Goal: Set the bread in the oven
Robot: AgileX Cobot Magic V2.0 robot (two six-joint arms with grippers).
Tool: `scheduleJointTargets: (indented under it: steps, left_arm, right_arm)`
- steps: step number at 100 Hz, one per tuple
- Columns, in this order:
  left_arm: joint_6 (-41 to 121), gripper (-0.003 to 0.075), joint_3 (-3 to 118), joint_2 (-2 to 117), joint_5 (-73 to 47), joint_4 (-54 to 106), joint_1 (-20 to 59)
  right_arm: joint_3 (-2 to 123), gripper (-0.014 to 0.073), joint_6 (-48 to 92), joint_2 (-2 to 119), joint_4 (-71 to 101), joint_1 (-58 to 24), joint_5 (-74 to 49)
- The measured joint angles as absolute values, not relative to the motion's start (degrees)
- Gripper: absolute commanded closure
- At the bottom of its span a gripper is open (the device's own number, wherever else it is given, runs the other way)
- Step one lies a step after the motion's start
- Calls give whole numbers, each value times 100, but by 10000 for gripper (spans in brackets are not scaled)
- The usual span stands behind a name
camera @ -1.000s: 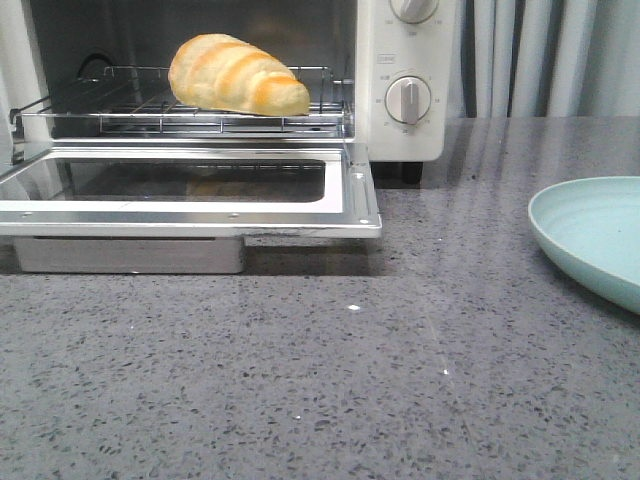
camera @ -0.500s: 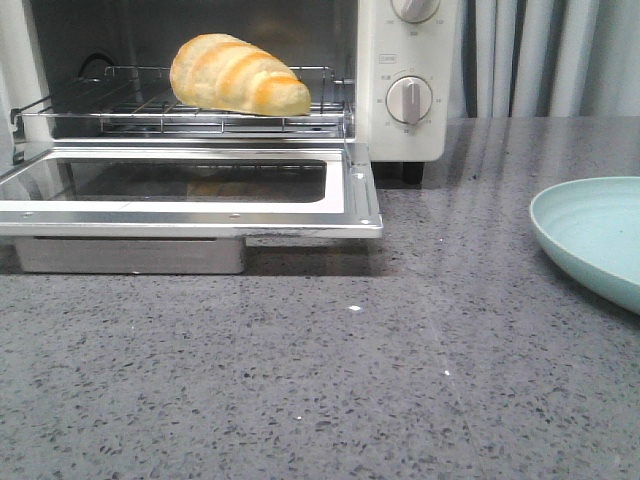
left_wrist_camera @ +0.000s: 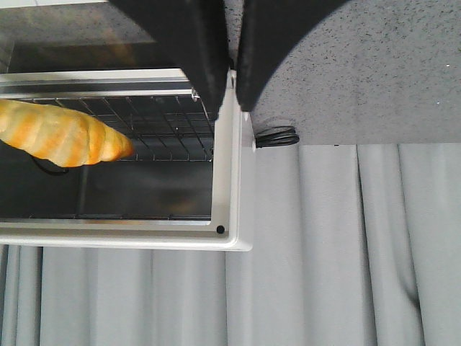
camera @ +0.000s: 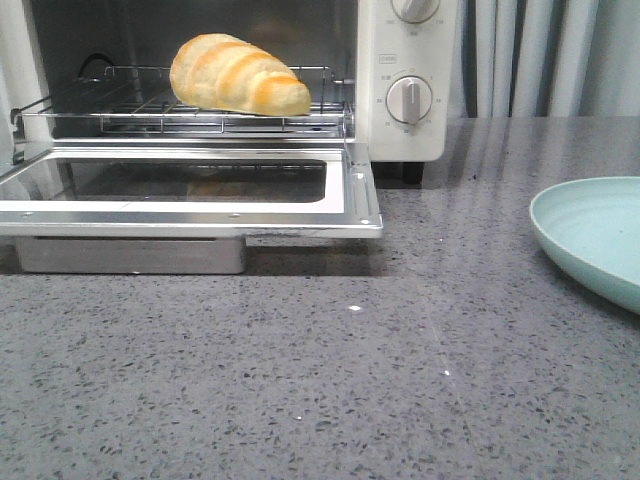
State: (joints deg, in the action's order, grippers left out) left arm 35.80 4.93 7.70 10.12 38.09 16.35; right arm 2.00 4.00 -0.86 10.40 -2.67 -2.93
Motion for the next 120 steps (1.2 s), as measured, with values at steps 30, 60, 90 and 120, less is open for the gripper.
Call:
scheduleJointTargets:
  steps: [30,60,90,120]
  left_arm:
    - [3580,740,489,770,1000,3821,1635]
    - [3580,740,489,770,956,3821,1635]
    - [3580,740,489,770,949,3821,1635]
    - [3580,740,415,770,909,3680,1567]
  right_arm:
    - [200,639,400,-86,1075,-267,-293]
    - [186,639,400,-86,1075,-267,-290]
    - [186,639,400,-86,1075,-267,-290]
    - [186,639,400,-86,1075,-267,-290]
